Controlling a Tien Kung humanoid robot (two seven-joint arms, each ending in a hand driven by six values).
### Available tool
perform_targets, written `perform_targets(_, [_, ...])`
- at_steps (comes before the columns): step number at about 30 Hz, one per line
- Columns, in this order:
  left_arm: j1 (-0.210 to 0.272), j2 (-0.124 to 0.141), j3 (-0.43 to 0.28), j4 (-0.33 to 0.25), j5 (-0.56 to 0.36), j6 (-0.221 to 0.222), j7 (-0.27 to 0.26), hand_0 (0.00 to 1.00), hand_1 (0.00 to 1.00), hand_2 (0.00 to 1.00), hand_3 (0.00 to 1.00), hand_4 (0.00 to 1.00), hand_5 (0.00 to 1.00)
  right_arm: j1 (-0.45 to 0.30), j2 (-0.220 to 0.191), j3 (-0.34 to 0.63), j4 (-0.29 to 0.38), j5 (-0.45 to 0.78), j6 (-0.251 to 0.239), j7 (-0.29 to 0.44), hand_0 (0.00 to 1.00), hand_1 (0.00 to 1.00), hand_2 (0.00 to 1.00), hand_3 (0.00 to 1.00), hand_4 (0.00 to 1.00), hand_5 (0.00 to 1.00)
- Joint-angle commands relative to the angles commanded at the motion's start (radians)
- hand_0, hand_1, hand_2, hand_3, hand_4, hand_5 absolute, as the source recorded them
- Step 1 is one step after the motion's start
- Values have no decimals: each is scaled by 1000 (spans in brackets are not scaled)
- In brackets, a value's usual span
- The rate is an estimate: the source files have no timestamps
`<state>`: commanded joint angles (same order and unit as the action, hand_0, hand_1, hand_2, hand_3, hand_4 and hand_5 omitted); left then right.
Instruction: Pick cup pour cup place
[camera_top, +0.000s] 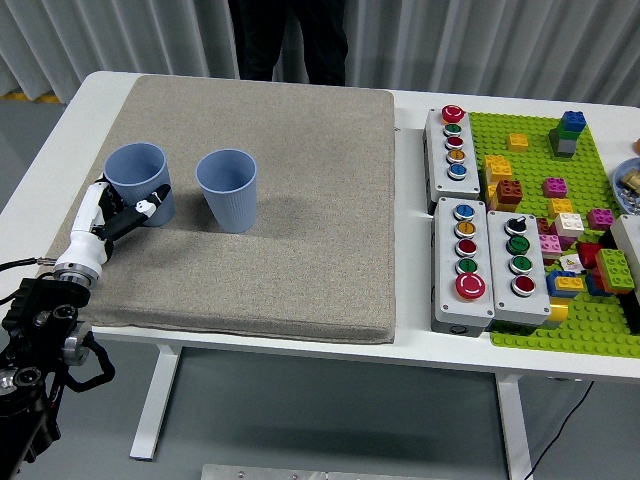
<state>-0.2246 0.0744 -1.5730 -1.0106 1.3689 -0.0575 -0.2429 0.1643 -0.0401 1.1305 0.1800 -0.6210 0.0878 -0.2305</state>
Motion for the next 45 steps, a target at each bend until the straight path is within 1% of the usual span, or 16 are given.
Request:
perform_targets(1, [0,0,0,0,0,3,0,584,623,786,828,713,191,0,0,0,0,1,0,0,683,683,695,653,443,175])
perform_targets(6, [0,-1,3,-1,-4,9,1,584,623,786,828,713,191,1,0,0,0,1,0,0,683,683,695,653,443,175])
perform_targets(7, [0,-2,3,-2,-4,9,1,570,608,764,815,689,177,0,0,-1,0,1,0,0,683,683,695,652,444,175])
perform_targets(12, [2,-2,1,-5,-5,10,0,570,608,764,815,689,177,0,0,-1,0,1,0,-1,683,683,695,652,444,175])
perform_targets(13, [2,-2,0,-6,-6,11,0,569,611,761,811,720,198,0,0,-1,0,1,0,0,683,683,694,652,443,175])
perform_targets(17, [2,-1,-3,-10,-8,11,-2,569,611,761,811,720,198,1,0,-1,0,2,0,0,683,683,694,652,443,175])
perform_targets(19, [2,-2,-5,-13,-10,16,-4,568,609,760,811,711,183,0,0,-1,0,2,-1,0,683,682,694,652,443,176])
perform_targets(25, [6,0,-6,-33,-14,23,-8,568,609,760,811,711,183,-3,1,0,0,-1,0,-1,683,682,694,652,443,176])
perform_targets(26, [6,-1,-7,-34,-13,23,-8,568,610,760,810,689,179,-3,1,1,0,-2,0,-1,683,682,694,651,444,173])
perform_targets(31, [15,-2,-9,-51,-12,30,-11,568,610,760,810,689,179,-7,1,0,0,-3,0,-2,683,682,694,651,444,173])
perform_targets(32, [17,-2,-13,-59,-8,32,-11,566,612,762,810,665,157,-8,1,1,0,-4,0,-2,682,683,694,652,444,176])
perform_targets(37, [28,13,-19,-105,11,42,-10,566,612,762,810,665,157,-7,0,1,0,-5,0,-2,682,683,694,652,444,176])
perform_targets(41, [42,28,-15,-170,19,57,-9,564,614,763,810,658,152,-7,-2,3,0,-6,-1,-1,683,683,694,652,444,176])
perform_targets(45, [46,35,-11,-219,49,70,-7,566,617,764,812,656,151,-7,-3,4,0,-7,-2,-1,683,682,693,652,444,176])
